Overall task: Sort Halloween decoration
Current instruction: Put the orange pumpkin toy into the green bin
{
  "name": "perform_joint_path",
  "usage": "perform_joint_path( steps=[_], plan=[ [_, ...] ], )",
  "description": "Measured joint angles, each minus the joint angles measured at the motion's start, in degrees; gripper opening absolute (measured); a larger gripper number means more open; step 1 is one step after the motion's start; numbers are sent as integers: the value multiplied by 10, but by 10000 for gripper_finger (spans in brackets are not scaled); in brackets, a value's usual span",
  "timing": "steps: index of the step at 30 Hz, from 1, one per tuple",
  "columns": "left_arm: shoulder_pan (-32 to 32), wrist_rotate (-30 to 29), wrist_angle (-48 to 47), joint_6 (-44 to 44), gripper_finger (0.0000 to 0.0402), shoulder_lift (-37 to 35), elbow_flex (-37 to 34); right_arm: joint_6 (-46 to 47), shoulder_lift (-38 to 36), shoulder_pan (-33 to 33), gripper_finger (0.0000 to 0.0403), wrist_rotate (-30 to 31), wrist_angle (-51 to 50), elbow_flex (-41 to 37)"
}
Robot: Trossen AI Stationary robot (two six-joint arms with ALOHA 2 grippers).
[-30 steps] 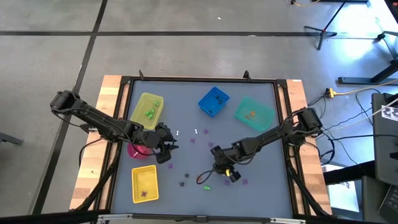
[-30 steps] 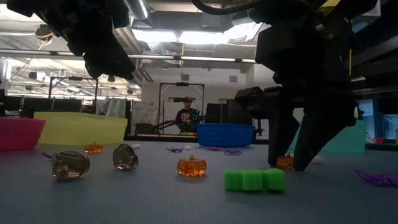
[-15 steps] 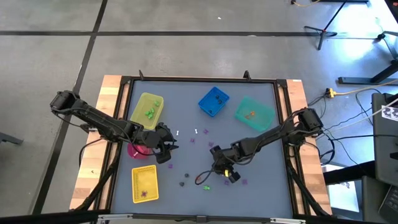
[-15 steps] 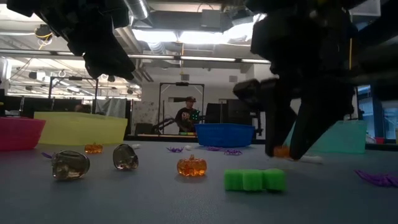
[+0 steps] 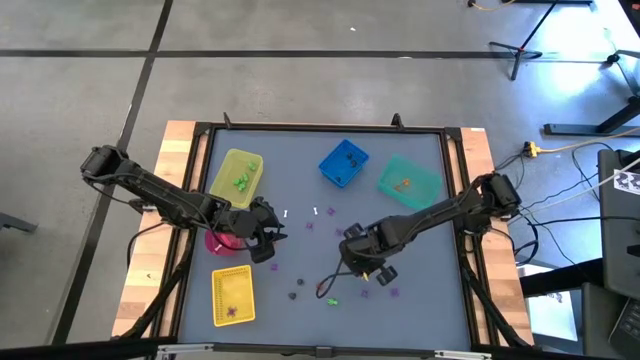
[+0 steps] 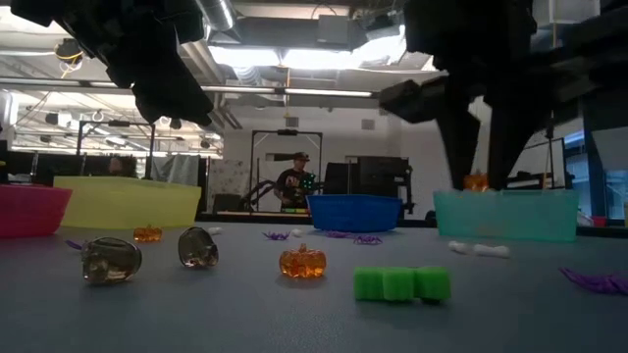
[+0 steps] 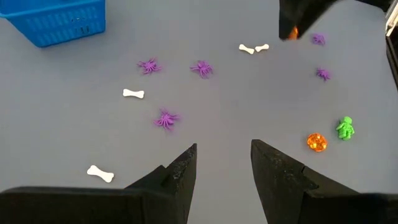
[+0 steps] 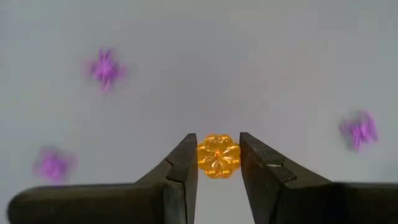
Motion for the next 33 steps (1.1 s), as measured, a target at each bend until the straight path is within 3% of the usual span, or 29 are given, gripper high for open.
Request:
perform_joint_path(
  steps=[5,13,26,33],
  plan=[
    [0,0,0,0,136,0,0,-13,-9,-26,97,0,-85,10],
    [0,-2,1,0,136,0,0,-15,-89,-104,97,1,-135,-19],
    [0,-28,1,1,136,0,0,-16,-256,-297,97,106,-143,-165],
    [0,-28,1,1,136,0,0,-16,-303,-392,97,111,-142,-218]
  ],
)
